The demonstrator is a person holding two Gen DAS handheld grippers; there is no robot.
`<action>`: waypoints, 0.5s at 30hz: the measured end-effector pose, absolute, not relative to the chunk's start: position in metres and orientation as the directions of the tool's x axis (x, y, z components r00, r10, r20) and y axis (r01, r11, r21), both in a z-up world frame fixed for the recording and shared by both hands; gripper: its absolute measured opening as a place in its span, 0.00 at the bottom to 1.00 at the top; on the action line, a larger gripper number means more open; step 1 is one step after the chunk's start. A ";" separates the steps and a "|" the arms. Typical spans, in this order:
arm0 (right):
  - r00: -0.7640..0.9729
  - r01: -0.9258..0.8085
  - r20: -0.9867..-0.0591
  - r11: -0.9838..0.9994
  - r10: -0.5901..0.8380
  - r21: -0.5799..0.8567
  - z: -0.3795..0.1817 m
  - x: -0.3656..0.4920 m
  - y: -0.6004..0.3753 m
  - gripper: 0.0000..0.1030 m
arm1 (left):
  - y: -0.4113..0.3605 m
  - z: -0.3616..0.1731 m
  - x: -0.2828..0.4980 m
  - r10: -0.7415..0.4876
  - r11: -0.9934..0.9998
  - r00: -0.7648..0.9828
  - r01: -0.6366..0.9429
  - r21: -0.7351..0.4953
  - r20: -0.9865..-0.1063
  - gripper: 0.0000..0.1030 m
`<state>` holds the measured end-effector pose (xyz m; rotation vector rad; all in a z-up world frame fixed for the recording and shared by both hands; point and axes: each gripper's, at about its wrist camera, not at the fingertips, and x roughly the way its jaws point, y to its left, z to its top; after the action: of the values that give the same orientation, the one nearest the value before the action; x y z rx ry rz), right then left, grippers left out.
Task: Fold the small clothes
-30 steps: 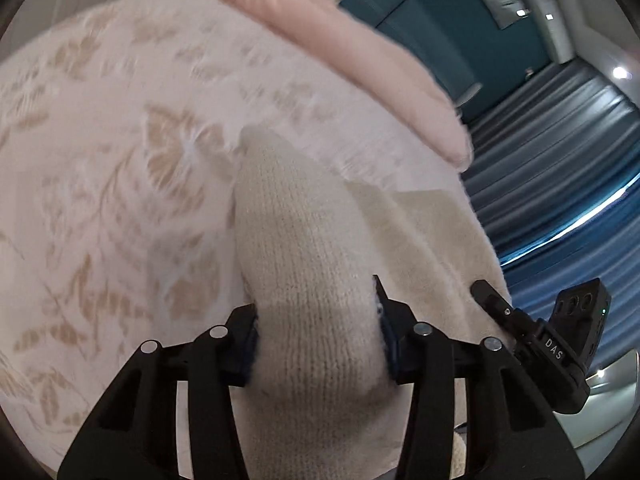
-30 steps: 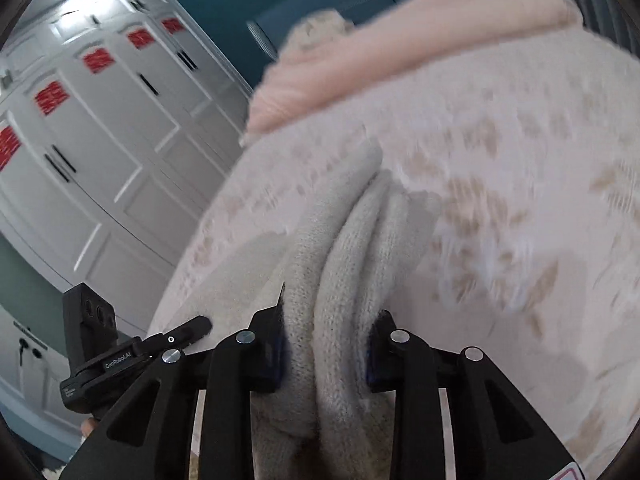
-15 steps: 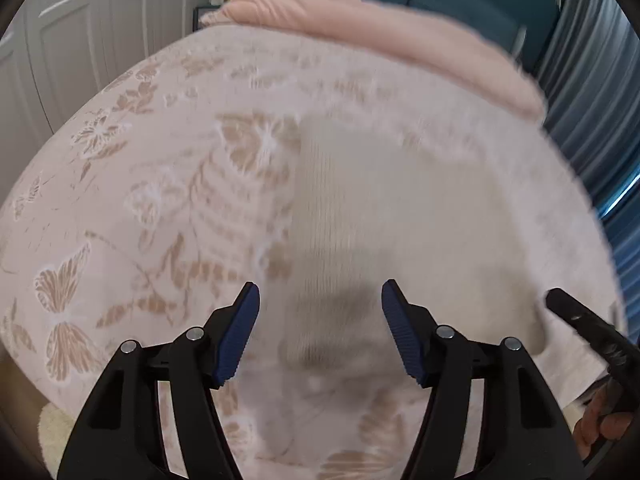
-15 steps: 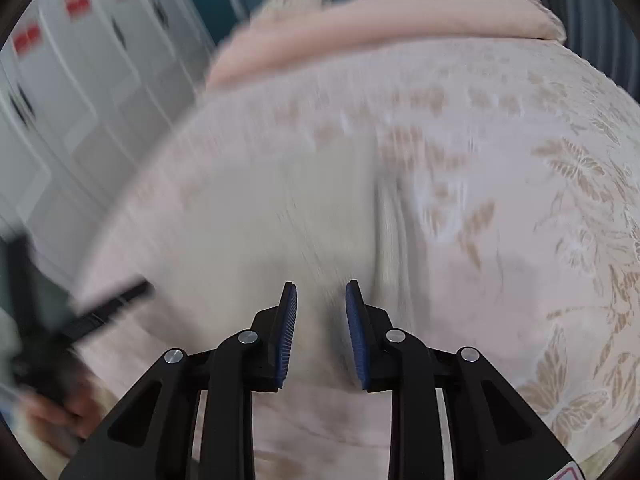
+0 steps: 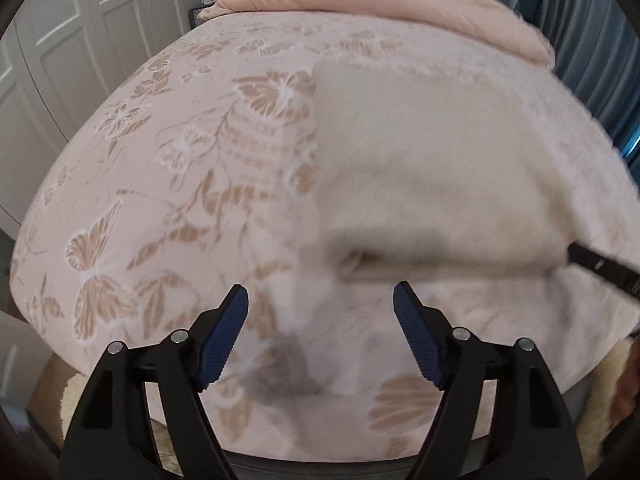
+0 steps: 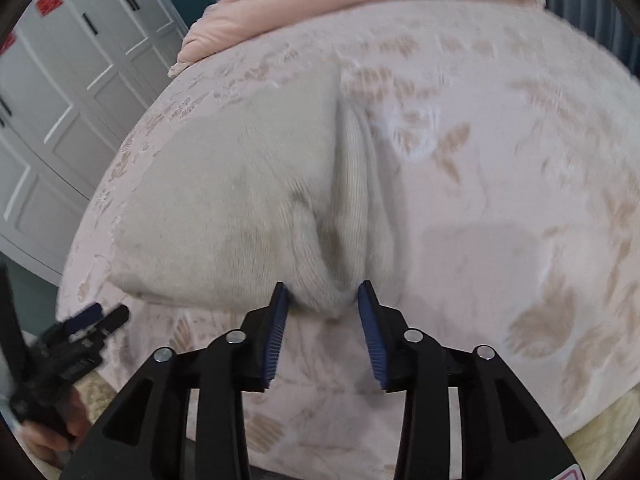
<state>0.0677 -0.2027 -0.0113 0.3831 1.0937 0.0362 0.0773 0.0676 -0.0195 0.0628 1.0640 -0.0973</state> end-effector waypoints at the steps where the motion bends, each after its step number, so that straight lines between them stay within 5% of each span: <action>1: 0.464 0.160 -0.858 0.931 0.223 0.328 -0.013 0.069 -0.202 0.42 | 0.066 -0.021 0.076 -0.043 0.994 0.483 0.112 0.013 -0.875 0.70; 4: 0.457 0.164 -0.852 0.918 0.254 0.362 -0.018 0.081 -0.200 0.42 | 0.067 -0.022 0.084 -0.073 0.995 0.506 0.102 -0.025 -0.860 0.66; 5: 0.459 0.151 -0.844 0.911 0.278 0.383 -0.017 0.086 -0.199 0.19 | 0.067 -0.023 0.090 -0.084 0.994 0.510 0.100 -0.038 -0.856 0.59; 8: 0.527 0.121 -0.793 0.897 0.305 0.426 0.011 0.090 -0.199 0.11 | 0.068 -0.019 0.105 -0.127 0.991 0.498 0.108 -0.084 -0.858 0.15; 11: 0.619 0.076 -0.734 0.908 0.280 0.411 0.052 0.083 -0.203 0.11 | 0.077 -0.005 0.105 -0.142 0.990 0.524 0.081 -0.116 -0.840 0.11; 15: 0.413 0.134 -0.885 0.947 0.216 0.293 -0.028 0.095 -0.204 0.11 | 0.076 -0.033 0.107 -0.105 0.994 0.460 0.055 -0.089 -0.882 0.11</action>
<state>0.0948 -0.2044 -0.0280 0.3434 1.1507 0.0528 0.1071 0.0763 -0.0330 -0.0502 1.0886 -0.0984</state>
